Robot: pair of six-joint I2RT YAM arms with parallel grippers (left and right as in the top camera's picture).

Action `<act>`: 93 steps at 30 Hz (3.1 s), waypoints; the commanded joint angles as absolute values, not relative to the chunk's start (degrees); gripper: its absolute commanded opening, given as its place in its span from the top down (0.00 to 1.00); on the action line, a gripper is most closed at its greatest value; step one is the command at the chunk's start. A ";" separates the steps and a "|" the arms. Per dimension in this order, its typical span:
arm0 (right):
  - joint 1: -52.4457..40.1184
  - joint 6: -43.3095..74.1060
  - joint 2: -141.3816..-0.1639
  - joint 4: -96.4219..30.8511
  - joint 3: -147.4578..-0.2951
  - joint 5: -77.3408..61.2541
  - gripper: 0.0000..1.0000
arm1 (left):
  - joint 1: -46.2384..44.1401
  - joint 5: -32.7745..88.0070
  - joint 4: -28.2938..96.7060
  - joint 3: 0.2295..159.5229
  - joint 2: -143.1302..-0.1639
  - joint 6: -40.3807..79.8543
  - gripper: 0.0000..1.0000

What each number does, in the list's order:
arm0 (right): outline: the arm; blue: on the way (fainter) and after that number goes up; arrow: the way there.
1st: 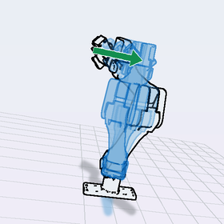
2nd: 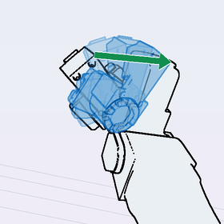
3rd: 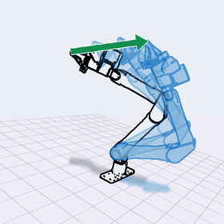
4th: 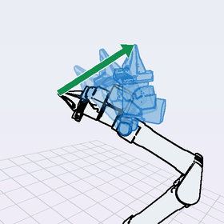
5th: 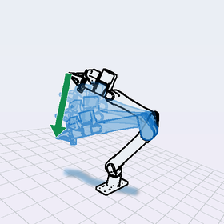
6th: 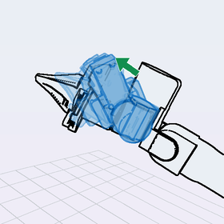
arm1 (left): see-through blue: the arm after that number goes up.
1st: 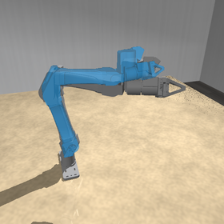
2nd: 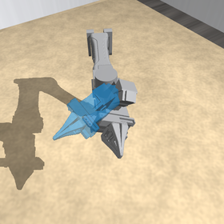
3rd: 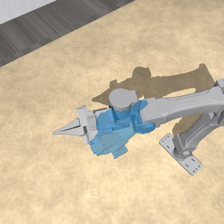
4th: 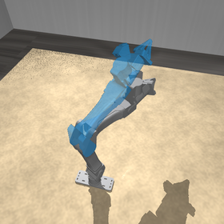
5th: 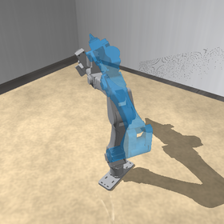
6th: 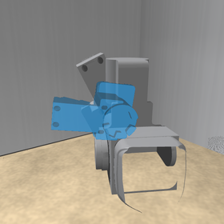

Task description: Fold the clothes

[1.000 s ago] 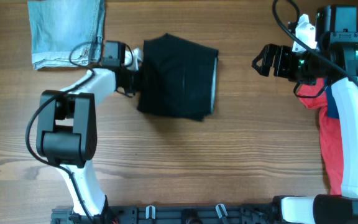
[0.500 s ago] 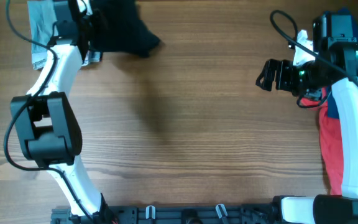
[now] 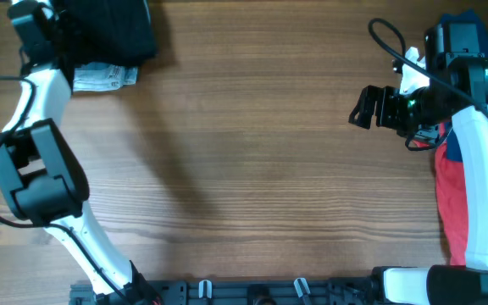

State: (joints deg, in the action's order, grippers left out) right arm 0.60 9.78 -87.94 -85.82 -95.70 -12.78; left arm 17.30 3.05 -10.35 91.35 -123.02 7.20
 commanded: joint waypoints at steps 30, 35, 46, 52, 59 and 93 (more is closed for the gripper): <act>0.78 8.93 -87.94 -87.50 -95.57 -12.95 0.00 | 23.97 23.33 26.68 93.12 -121.54 12.51 0.96; 0.78 6.00 -87.94 -88.29 -95.57 -14.24 0.00 | 25.45 35.73 27.24 93.12 -116.95 27.46 0.23; 0.78 6.00 -87.94 -87.48 -95.57 -15.05 0.00 | 29.08 64.49 5.17 93.12 -114.61 49.65 0.20; 0.78 6.20 -87.94 -87.02 -95.57 -15.07 0.00 | 31.92 34.52 9.34 93.12 -114.69 53.34 0.25; 0.78 6.42 -87.94 -87.26 -95.57 -15.05 0.01 | 31.94 32.75 0.54 94.35 -124.90 61.78 0.16; 0.71 9.17 -87.96 -89.27 -95.57 -15.79 0.00 | 24.71 22.85 -17.04 103.15 -137.05 65.43 0.30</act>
State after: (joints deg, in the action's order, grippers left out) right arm 0.60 8.32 -87.94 -88.73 -95.70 -14.15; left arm 27.46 22.94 -16.99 102.24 -135.57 64.01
